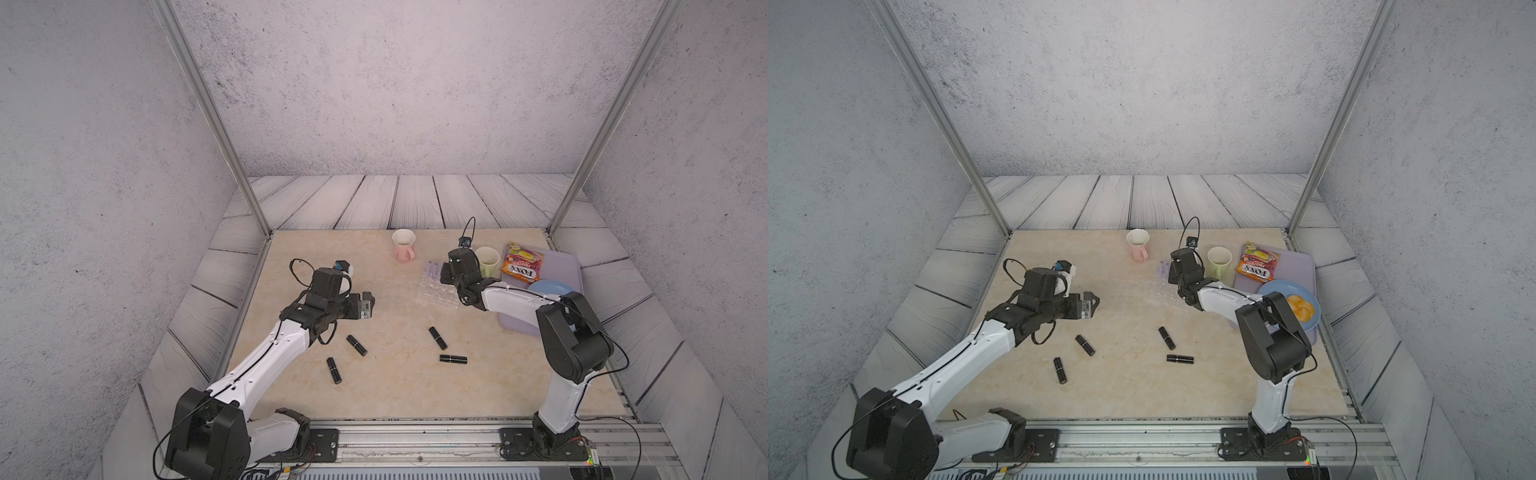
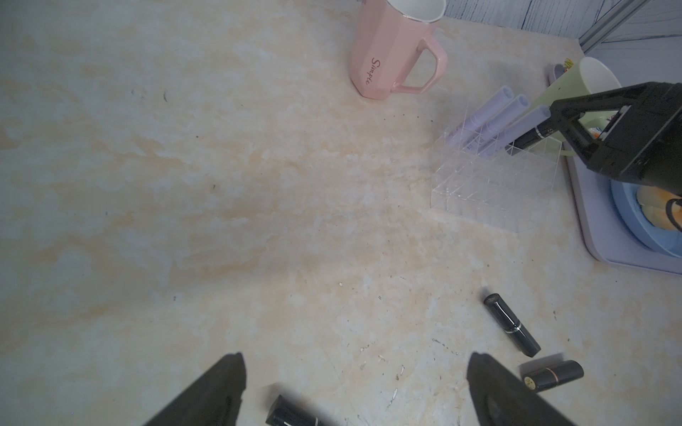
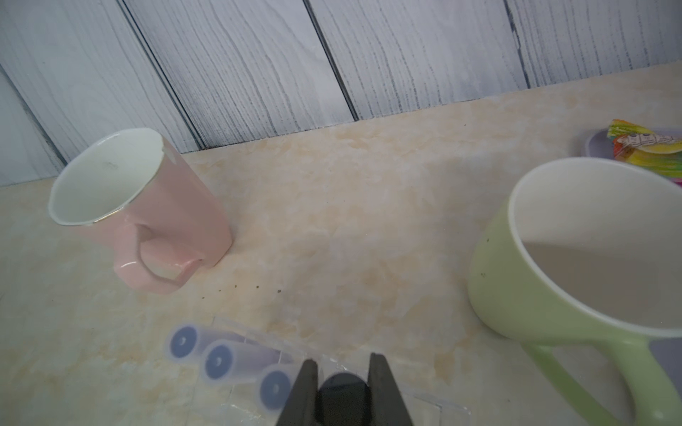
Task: Arrange the lipsticks in the organizer
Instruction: Place the lipstick in the storage box.
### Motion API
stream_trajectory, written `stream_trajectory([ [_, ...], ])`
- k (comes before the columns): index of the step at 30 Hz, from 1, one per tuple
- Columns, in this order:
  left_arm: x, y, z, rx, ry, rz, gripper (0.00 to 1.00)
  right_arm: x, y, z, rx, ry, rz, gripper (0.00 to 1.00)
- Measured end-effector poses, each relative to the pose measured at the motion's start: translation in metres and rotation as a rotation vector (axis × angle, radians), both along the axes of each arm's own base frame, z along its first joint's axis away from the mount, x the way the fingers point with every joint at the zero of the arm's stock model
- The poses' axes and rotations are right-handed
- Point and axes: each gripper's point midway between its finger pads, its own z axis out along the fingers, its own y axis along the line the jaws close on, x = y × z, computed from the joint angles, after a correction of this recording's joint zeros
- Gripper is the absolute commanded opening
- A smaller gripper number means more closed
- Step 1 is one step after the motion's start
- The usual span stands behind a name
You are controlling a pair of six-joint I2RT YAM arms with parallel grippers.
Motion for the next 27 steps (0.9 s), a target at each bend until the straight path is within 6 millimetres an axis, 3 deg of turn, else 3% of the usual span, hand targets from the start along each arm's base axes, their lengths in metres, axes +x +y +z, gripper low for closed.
stream_trajectory([
  [2,0.000,0.000,0.000,-0.002,0.001,-0.002,1.00,0.000,0.000,0.000,0.000,0.001,0.000,0.00],
  [3,0.000,-0.001,0.000,-0.003,0.001,-0.003,1.00,0.000,0.000,0.000,-0.001,0.002,0.000,0.05],
  [6,0.000,-0.001,0.000,-0.003,0.001,-0.003,1.00,-0.001,0.001,0.000,-0.008,0.011,0.004,0.34],
  [9,0.000,0.000,0.000,-0.004,0.002,0.001,1.00,-0.002,0.002,0.000,-0.020,0.023,0.010,0.48],
  [15,0.002,0.016,-0.002,0.023,0.030,0.091,0.99,-0.011,0.009,0.014,-0.054,0.050,0.039,0.59],
  [19,0.008,0.047,0.005,0.076,0.046,0.242,0.98,-0.024,0.024,0.054,-0.040,0.036,0.071,0.59],
  [21,0.010,0.072,0.012,0.105,0.049,0.339,0.98,-0.035,0.045,0.080,-0.026,0.009,0.122,0.59],
  [23,0.010,0.101,0.022,0.140,0.044,0.446,0.98,-0.059,0.083,0.100,-0.006,-0.010,0.231,0.59],
  [25,0.007,0.129,0.030,0.188,0.038,0.541,0.98,-0.091,0.131,0.106,0.020,0.004,0.388,0.59],
  [27,0.002,0.155,0.039,0.246,0.034,0.631,0.98,-0.129,0.178,0.096,0.036,0.057,0.557,0.59],
])
